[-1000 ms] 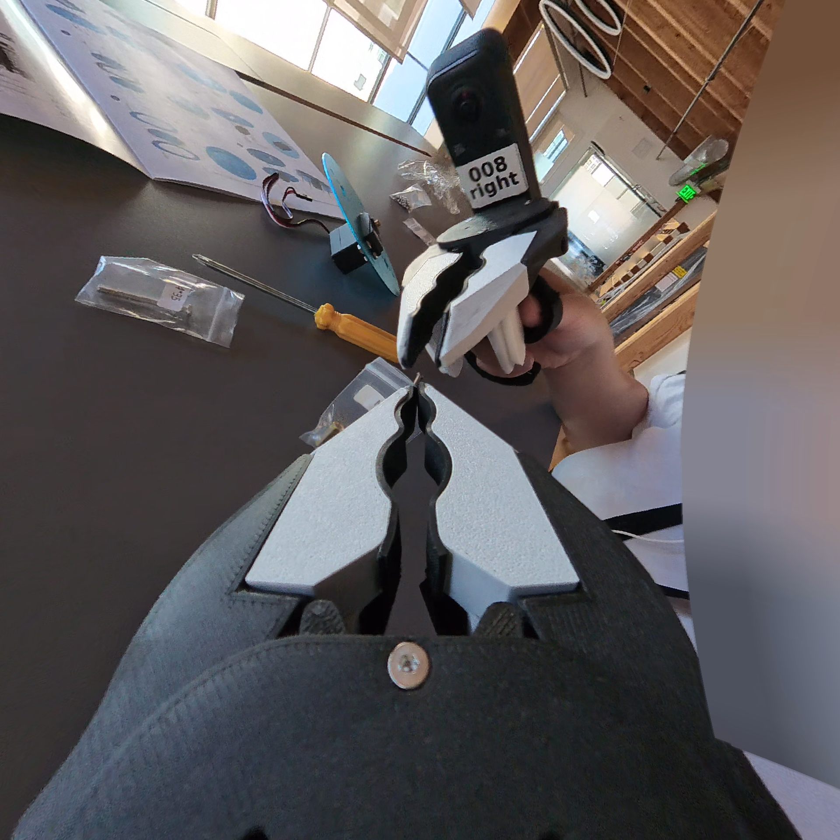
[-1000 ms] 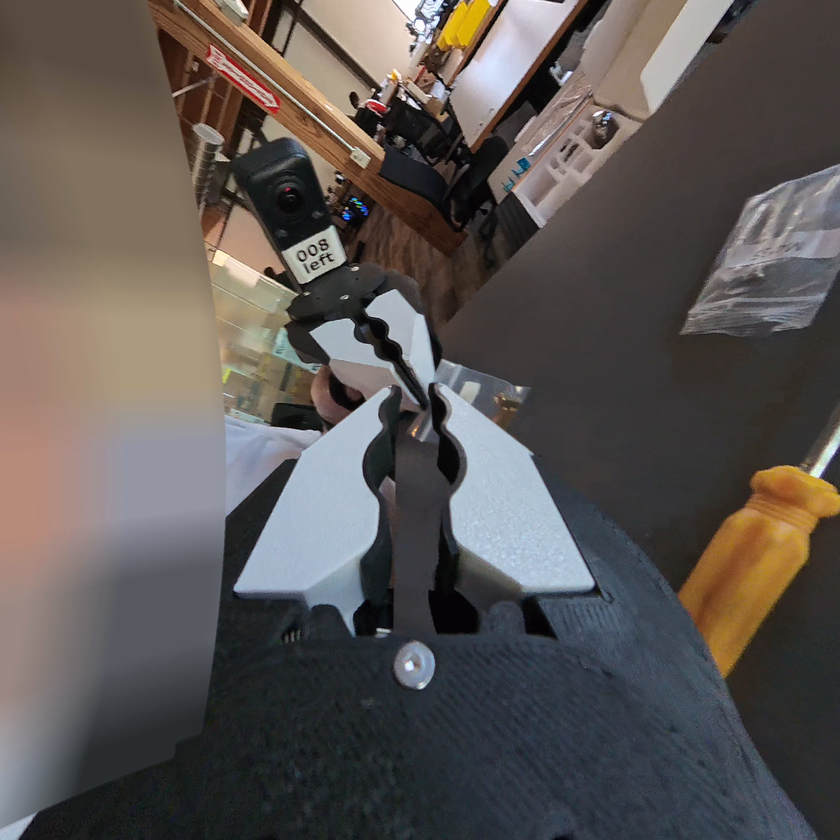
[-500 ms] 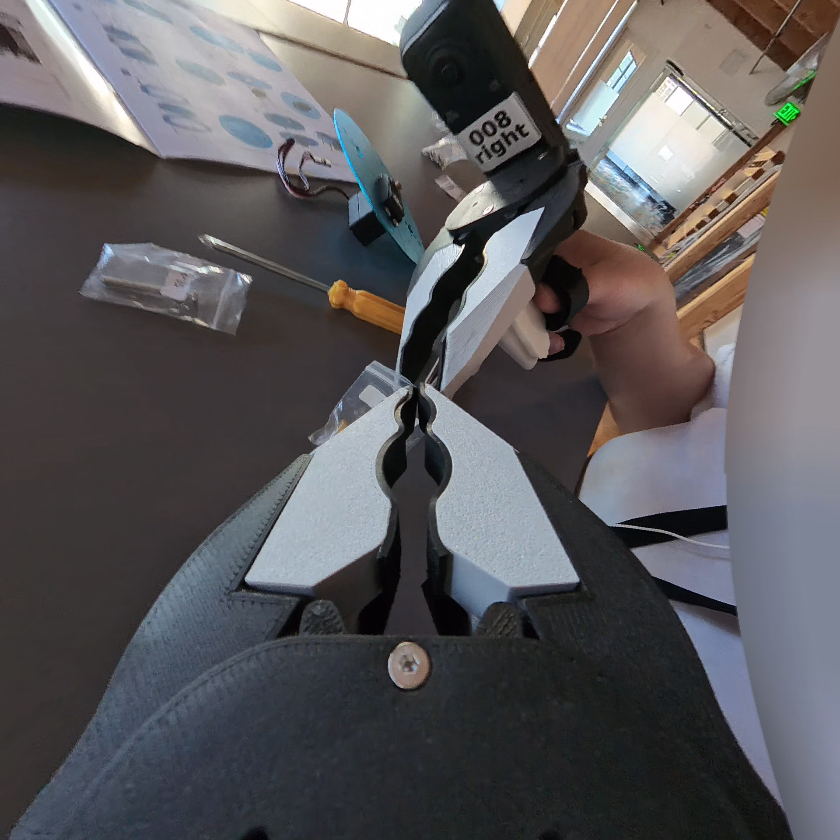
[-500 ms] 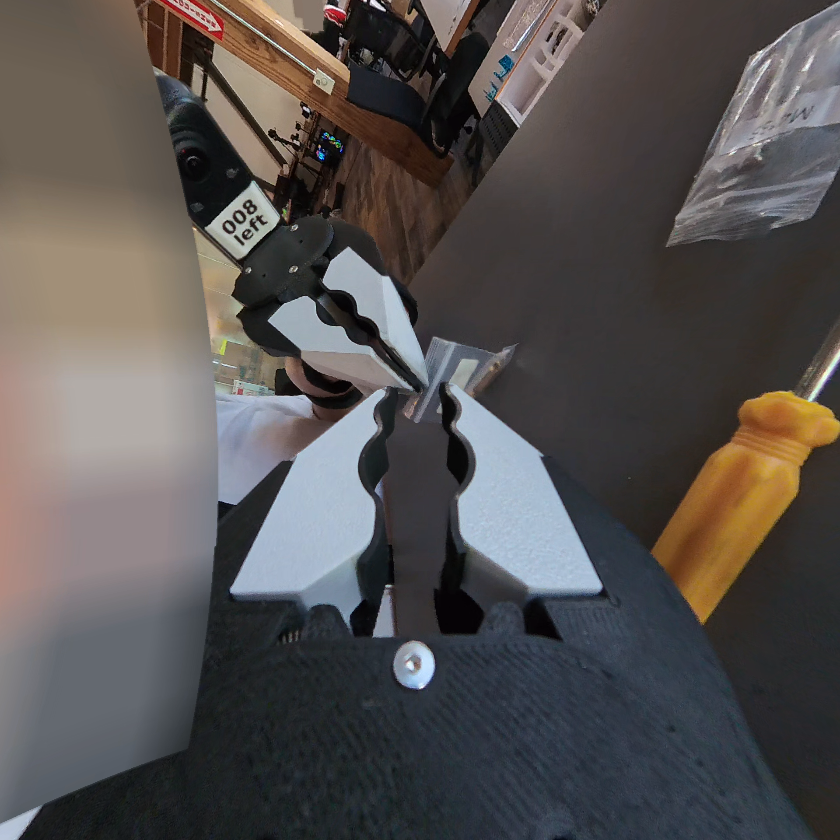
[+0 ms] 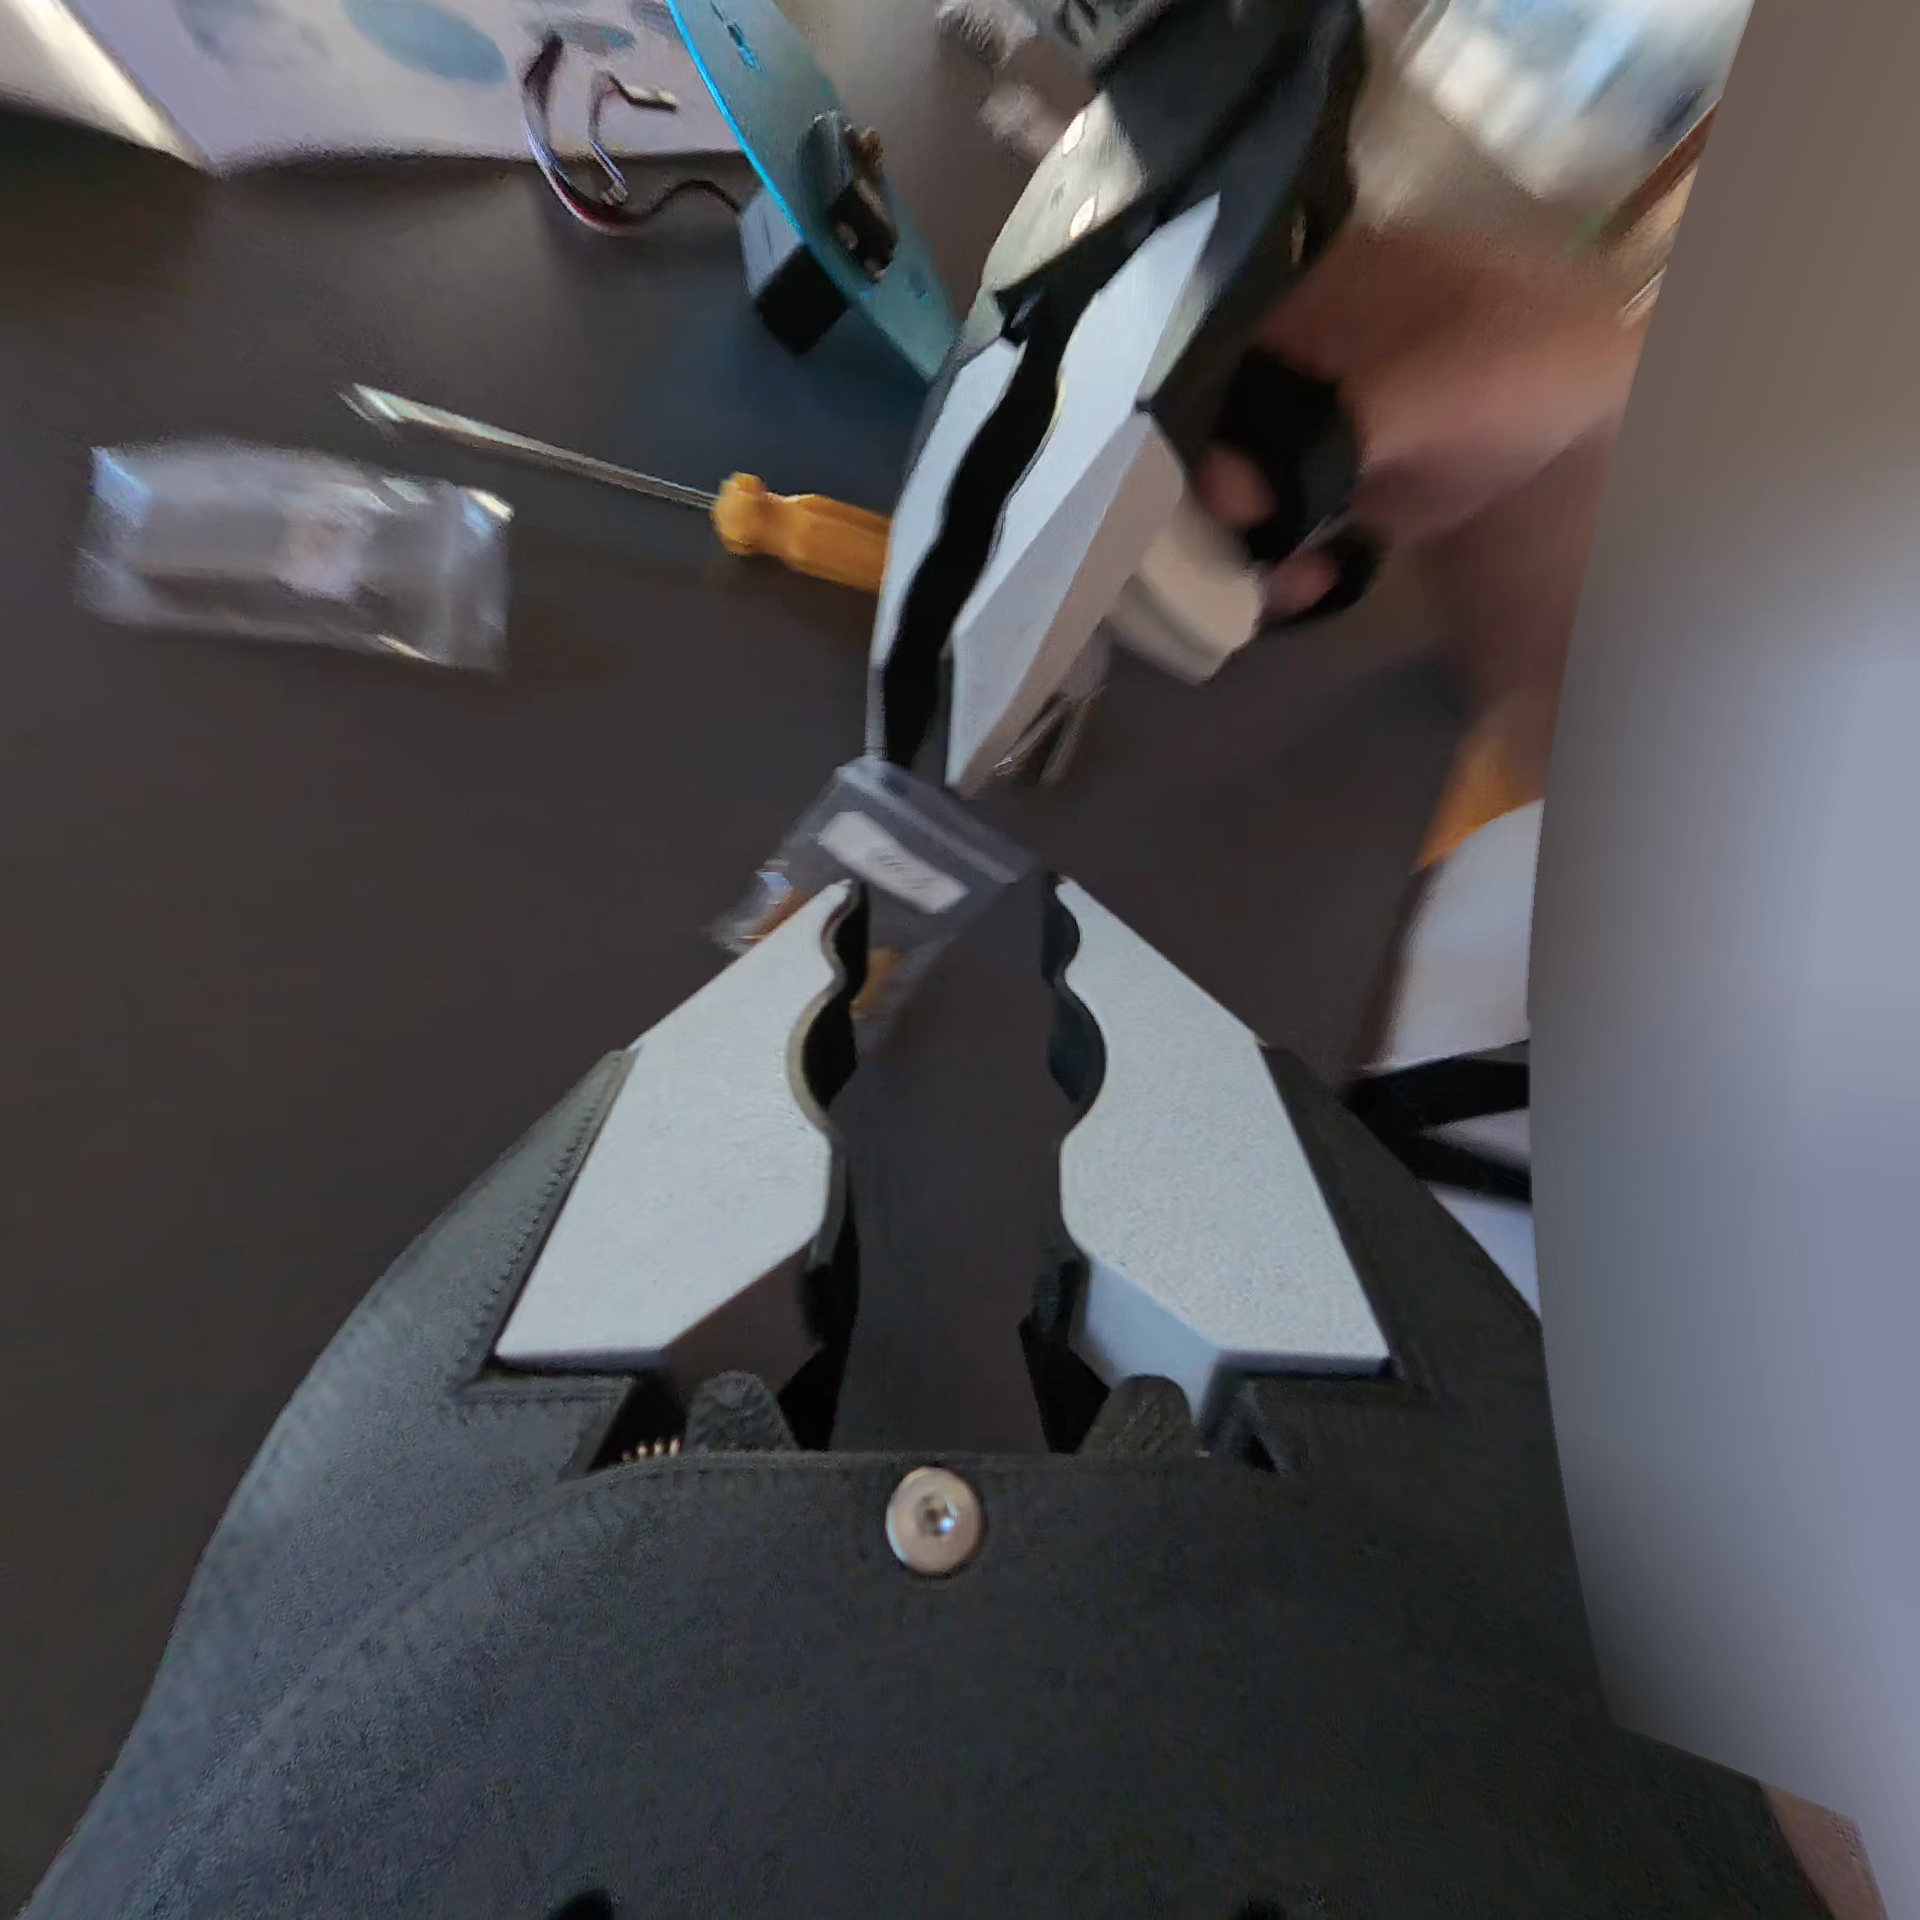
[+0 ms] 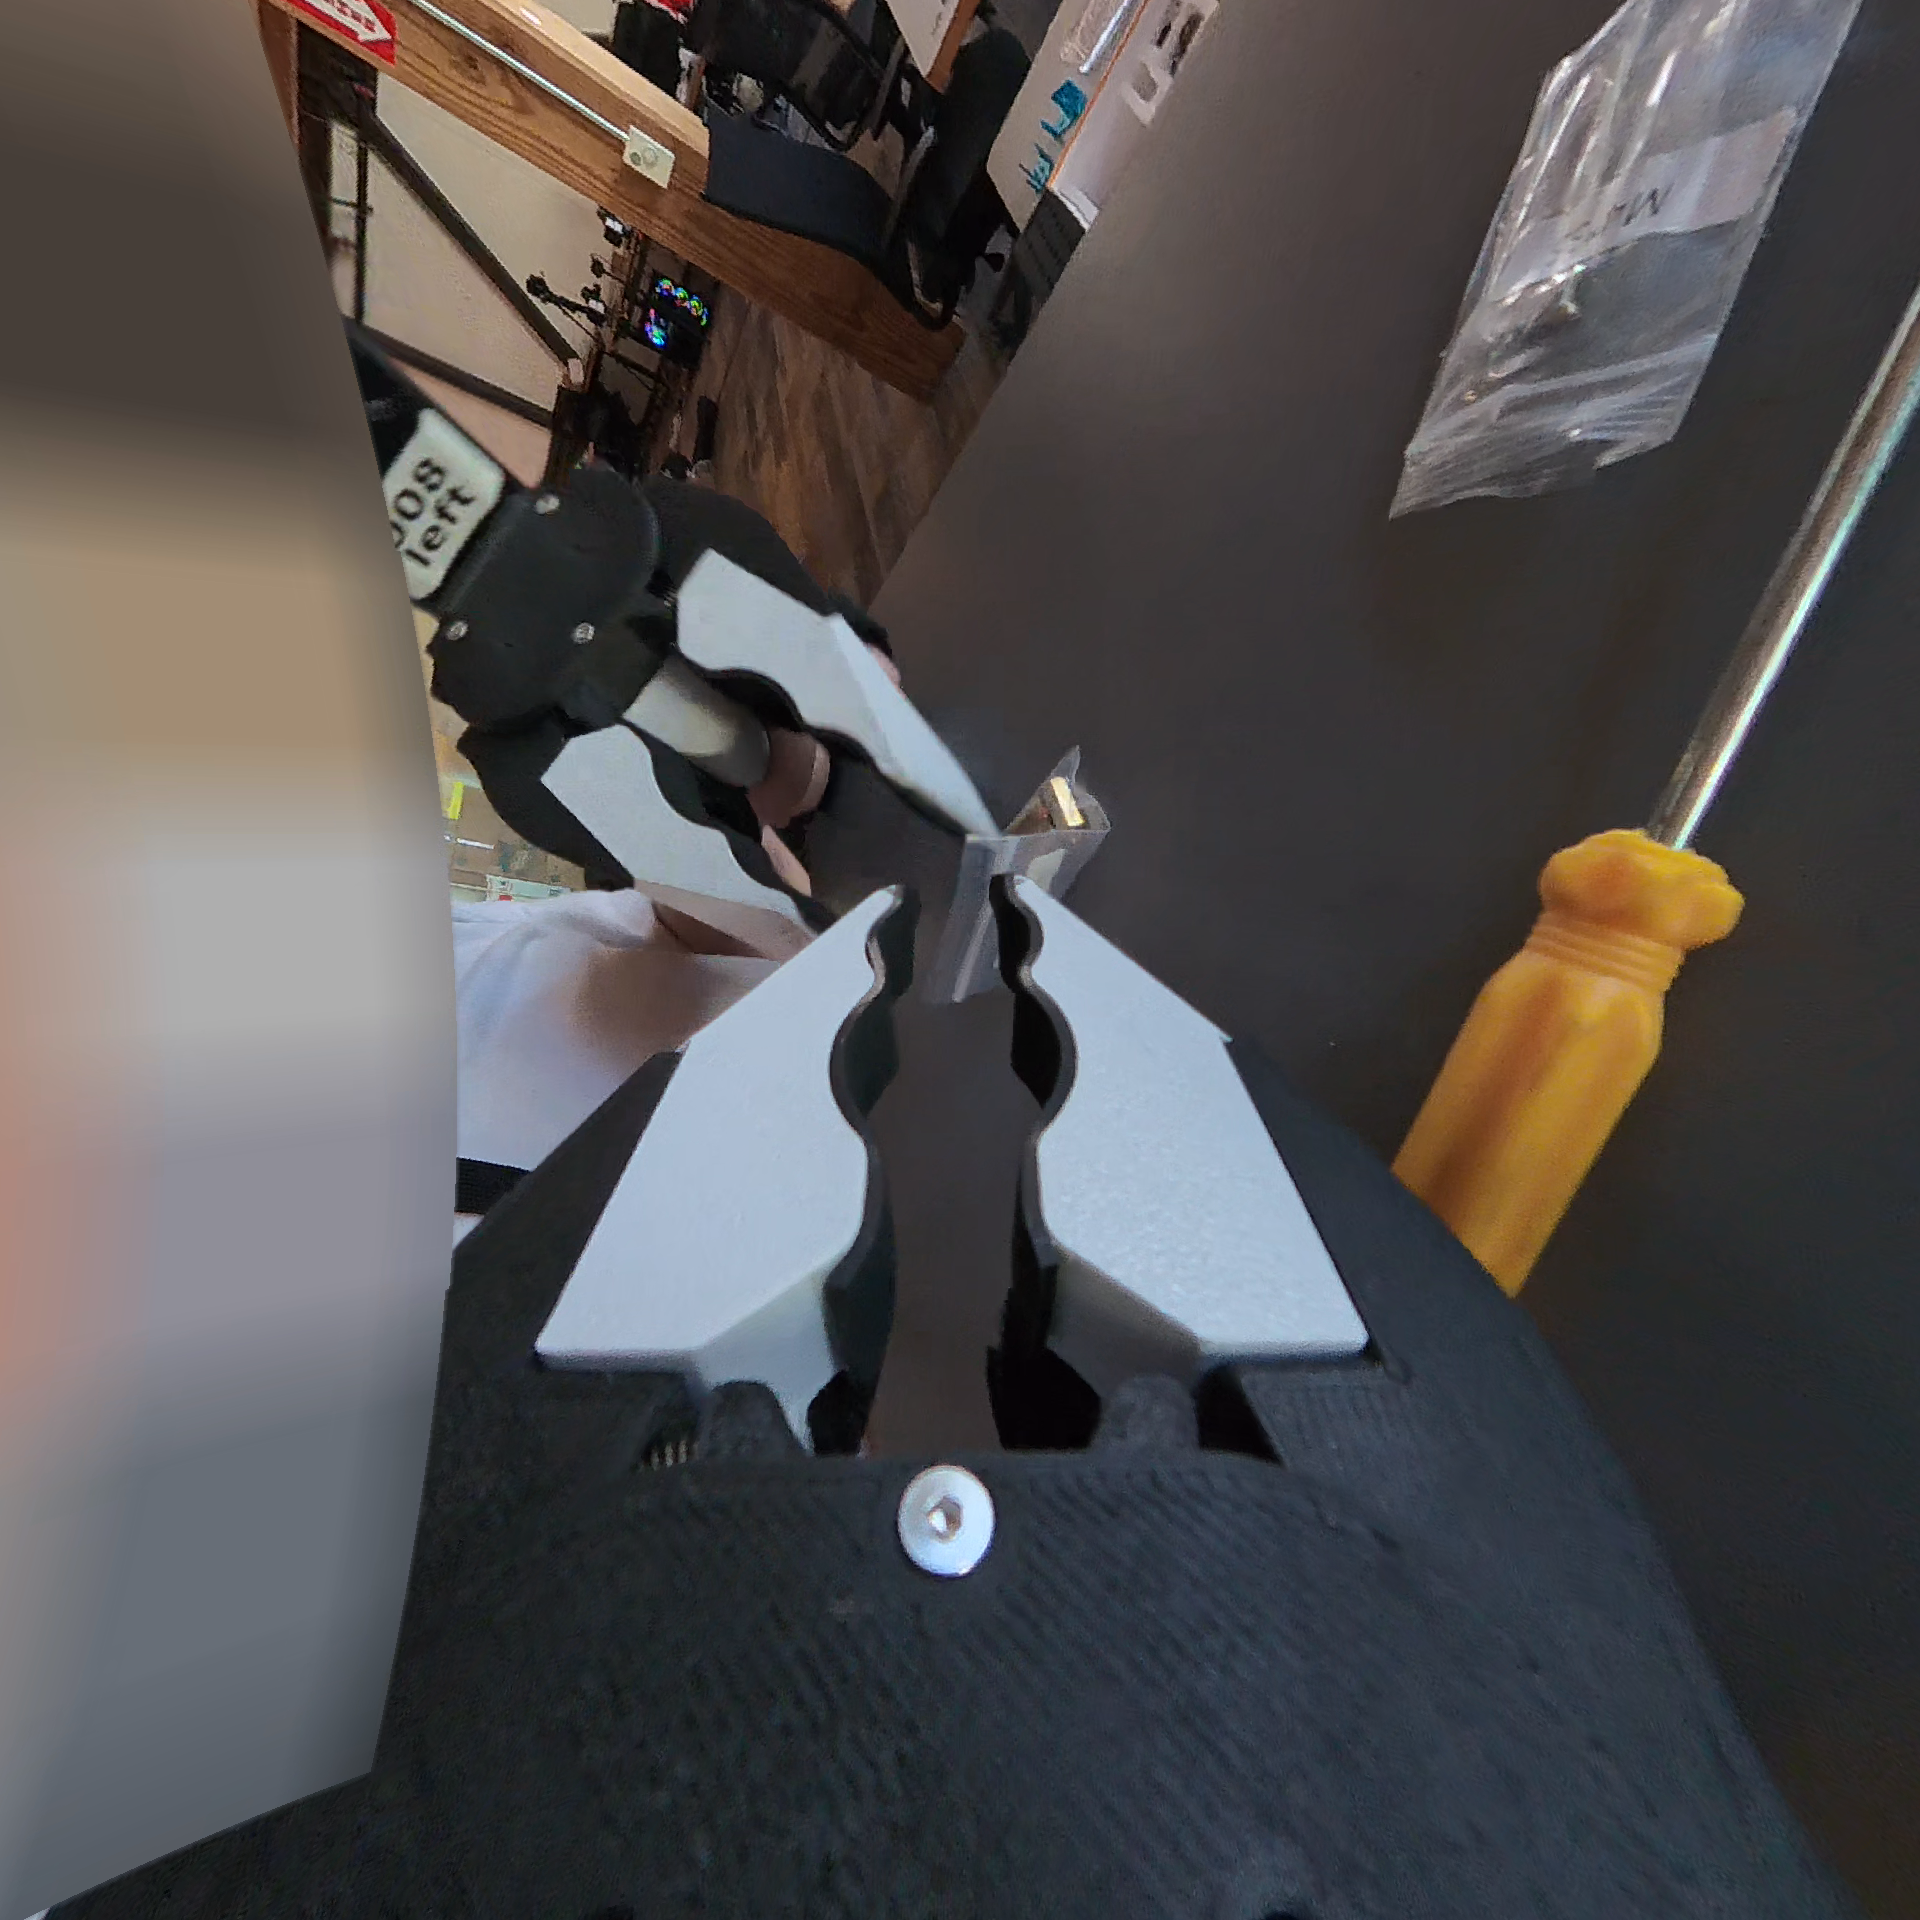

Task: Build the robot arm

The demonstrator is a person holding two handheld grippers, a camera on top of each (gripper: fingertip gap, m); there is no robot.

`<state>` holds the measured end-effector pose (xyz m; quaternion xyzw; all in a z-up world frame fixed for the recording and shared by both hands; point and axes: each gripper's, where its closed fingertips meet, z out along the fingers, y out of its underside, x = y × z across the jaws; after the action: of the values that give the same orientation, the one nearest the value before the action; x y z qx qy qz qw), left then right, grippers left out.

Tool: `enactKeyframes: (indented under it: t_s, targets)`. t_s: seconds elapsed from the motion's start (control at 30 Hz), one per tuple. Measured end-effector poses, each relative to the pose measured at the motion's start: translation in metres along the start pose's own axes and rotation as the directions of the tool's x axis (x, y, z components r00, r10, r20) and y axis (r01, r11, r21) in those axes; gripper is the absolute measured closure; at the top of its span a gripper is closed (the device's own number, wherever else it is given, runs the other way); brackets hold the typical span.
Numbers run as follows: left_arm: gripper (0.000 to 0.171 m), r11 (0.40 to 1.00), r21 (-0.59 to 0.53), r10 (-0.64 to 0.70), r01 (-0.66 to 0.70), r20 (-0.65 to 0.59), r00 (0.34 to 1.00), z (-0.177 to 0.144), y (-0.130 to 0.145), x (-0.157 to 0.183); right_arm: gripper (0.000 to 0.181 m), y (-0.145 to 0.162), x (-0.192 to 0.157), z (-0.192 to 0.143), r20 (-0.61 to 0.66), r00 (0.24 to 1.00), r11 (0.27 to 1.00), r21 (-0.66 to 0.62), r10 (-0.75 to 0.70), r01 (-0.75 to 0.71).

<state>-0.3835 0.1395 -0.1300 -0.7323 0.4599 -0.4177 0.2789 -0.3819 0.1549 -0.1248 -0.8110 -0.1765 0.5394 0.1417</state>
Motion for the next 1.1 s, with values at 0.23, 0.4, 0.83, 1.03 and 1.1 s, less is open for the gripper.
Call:
enactKeyframes:
  t_s: [0.23, 0.4, 0.83, 1.03, 1.1]
  targets:
    - [0.103, 0.902, -0.155, 0.418, -0.404, 0.076, 0.905, 0.01, 0.011, -0.012, 0.175, 0.007, 0.007, 0.003, -0.036, 0.999, 0.999, -0.04, -0.004, 0.003]
    - [0.112, 0.802, -0.185, 0.58, -0.569, 0.01, 0.815, 0.019, 0.01, -0.01, 0.181, 0.004, 0.009, 0.001, -0.039, 0.999, 1.0, -0.025, 0.002, -0.003]
    - [0.129, 0.837, -0.137, 0.538, -0.53, 0.035, 0.842, 0.015, 0.005, -0.017, 0.18, -0.001, 0.006, 0.001, -0.01, 1.0, 1.0, 0.003, -0.002, 0.002]
    - [0.129, 0.848, -0.054, 0.531, -0.528, 0.081, 0.844, 0.007, -0.005, -0.012, 0.175, -0.011, -0.007, 0.0, 0.062, 0.998, 0.998, 0.061, -0.01, 0.006]
    - [0.129, 0.85, -0.018, 0.526, -0.527, 0.098, 0.845, 0.005, -0.01, -0.011, 0.172, -0.015, -0.015, -0.002, 0.121, 0.993, 0.996, 0.087, 0.006, -0.017]
